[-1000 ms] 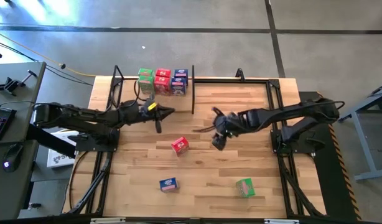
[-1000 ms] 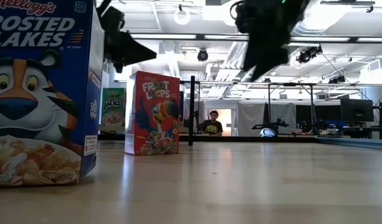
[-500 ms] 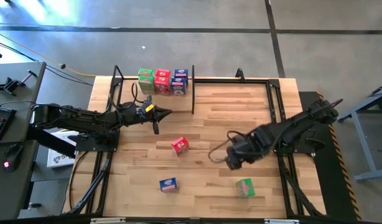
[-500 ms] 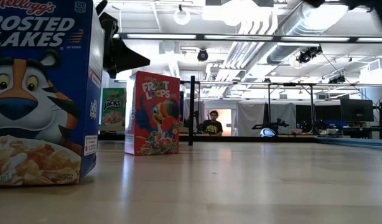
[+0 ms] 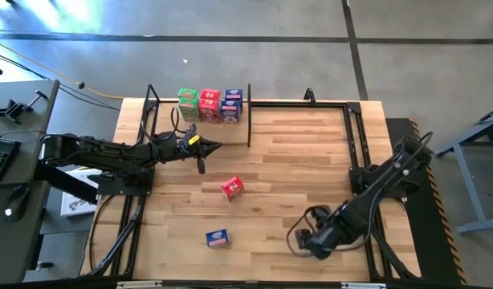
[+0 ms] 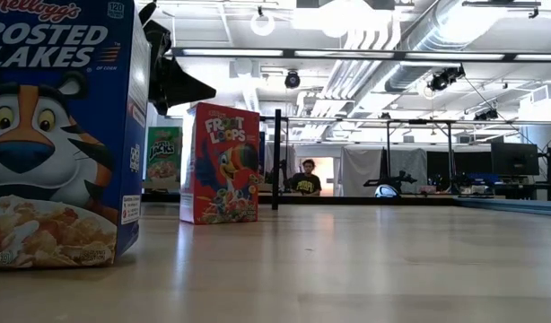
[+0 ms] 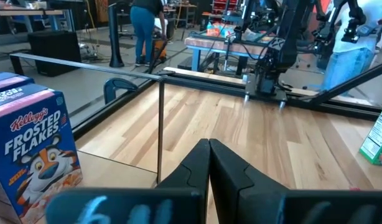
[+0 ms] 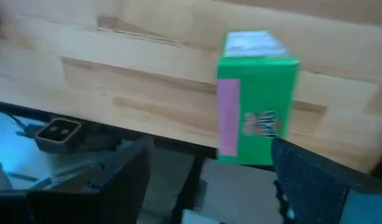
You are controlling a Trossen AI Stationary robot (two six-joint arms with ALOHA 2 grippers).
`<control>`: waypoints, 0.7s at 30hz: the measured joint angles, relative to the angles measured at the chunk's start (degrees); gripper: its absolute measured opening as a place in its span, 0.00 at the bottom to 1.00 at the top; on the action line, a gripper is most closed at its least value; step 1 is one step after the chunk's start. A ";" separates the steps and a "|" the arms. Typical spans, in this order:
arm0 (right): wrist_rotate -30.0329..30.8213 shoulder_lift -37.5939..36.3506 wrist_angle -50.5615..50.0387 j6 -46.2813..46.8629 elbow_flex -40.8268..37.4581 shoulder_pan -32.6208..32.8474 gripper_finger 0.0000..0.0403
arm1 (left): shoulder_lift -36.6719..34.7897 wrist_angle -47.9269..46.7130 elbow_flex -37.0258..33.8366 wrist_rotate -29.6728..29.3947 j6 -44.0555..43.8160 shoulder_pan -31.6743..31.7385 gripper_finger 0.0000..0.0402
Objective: Stack cereal on shelf
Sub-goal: Put the green cereal box on the shelf aligned with the green cereal box
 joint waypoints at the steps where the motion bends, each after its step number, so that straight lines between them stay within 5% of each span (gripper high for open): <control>1: 0.63 0.97 0.98 0.94 0.00 0.49 0.76 | 0.00 0.00 0.00 0.00 0.00 0.00 0.00; 9: -4.46 5.98 1.91 2.55 0.33 1.94 0.76 | 0.00 -1.03 0.00 0.00 0.00 0.00 0.00; 21: 1.33 6.51 -14.56 1.22 9.12 1.76 0.76 | 0.00 -1.07 0.00 0.02 -0.05 -0.04 0.00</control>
